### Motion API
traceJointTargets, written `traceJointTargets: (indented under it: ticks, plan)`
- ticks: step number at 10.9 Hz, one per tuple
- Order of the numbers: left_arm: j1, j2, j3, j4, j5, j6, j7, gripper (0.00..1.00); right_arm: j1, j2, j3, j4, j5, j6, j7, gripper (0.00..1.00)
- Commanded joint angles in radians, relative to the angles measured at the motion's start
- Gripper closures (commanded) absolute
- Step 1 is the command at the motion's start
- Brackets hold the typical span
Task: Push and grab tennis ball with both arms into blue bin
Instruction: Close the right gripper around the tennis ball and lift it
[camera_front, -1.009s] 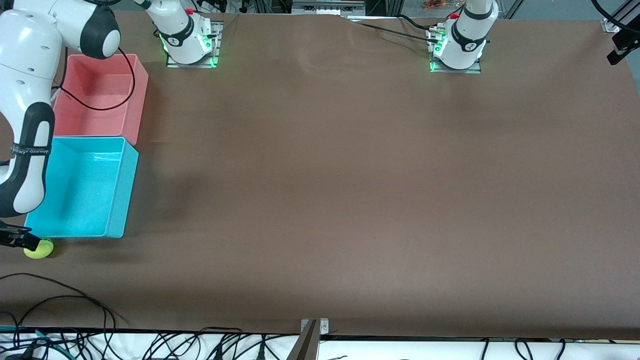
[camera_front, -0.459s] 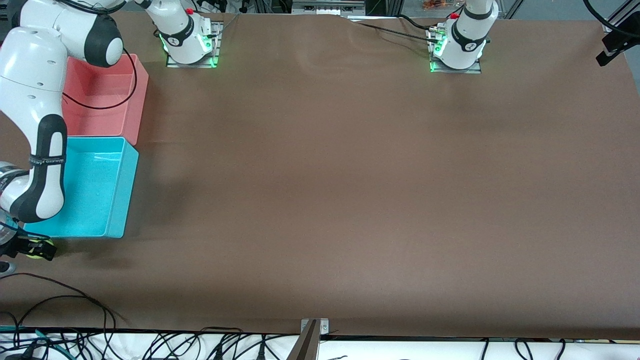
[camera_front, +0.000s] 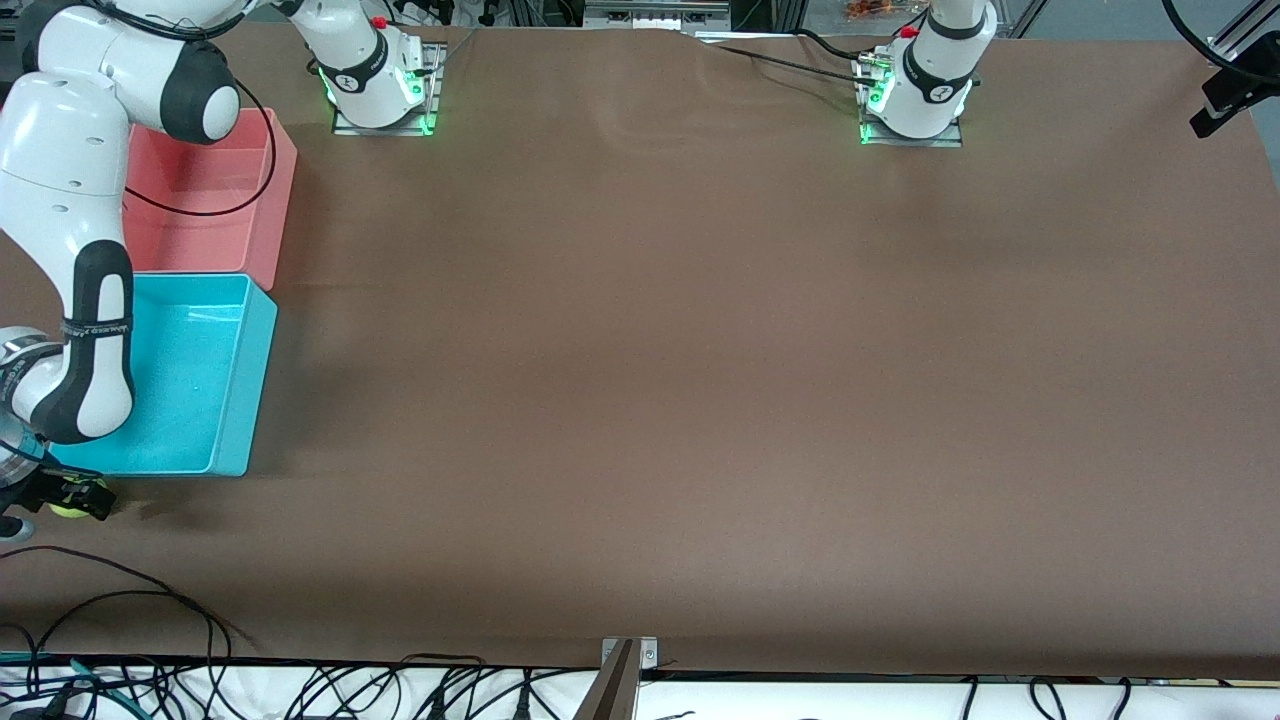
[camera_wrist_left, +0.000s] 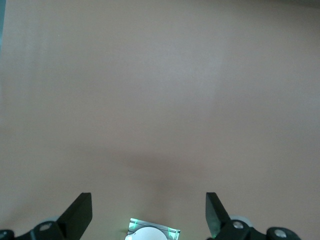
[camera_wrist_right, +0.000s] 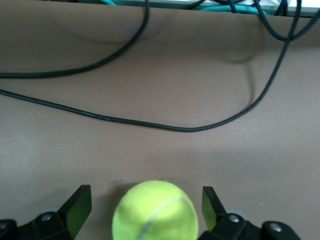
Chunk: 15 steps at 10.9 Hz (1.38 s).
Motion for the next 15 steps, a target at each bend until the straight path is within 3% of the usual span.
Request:
traceJointTargets:
  ticks: [1, 2, 3, 4, 10, 15]
  plan:
    - [0.016, -0.002, -0.007, -0.002, -0.019, -0.006, 0.008, 0.00, -0.029, 0.022, 0.014, 0.039, 0.013, -0.008, -0.045, 0.29]
    - [0.016, 0.005, -0.007, 0.001, -0.016, -0.005, 0.010, 0.00, -0.028, 0.017, 0.014, 0.035, 0.016, -0.011, -0.045, 0.64]
    - [0.016, 0.006, -0.007, 0.001, -0.014, -0.005, 0.010, 0.00, -0.023, 0.008, 0.012, 0.035, 0.017, -0.047, -0.044, 0.89]
    - [0.016, 0.006, -0.007, 0.001, -0.015, -0.005, -0.002, 0.00, -0.024, 0.003, 0.011, 0.041, 0.016, -0.090, -0.042, 1.00]
    - [0.018, 0.008, -0.005, 0.001, -0.015, 0.009, -0.004, 0.00, -0.020, -0.008, -0.003, 0.056, 0.014, -0.118, 0.006, 1.00]
    - [0.019, 0.037, -0.005, 0.000, -0.015, 0.015, -0.006, 0.00, 0.005, -0.096, -0.121, 0.074, 0.008, -0.136, 0.039, 1.00]
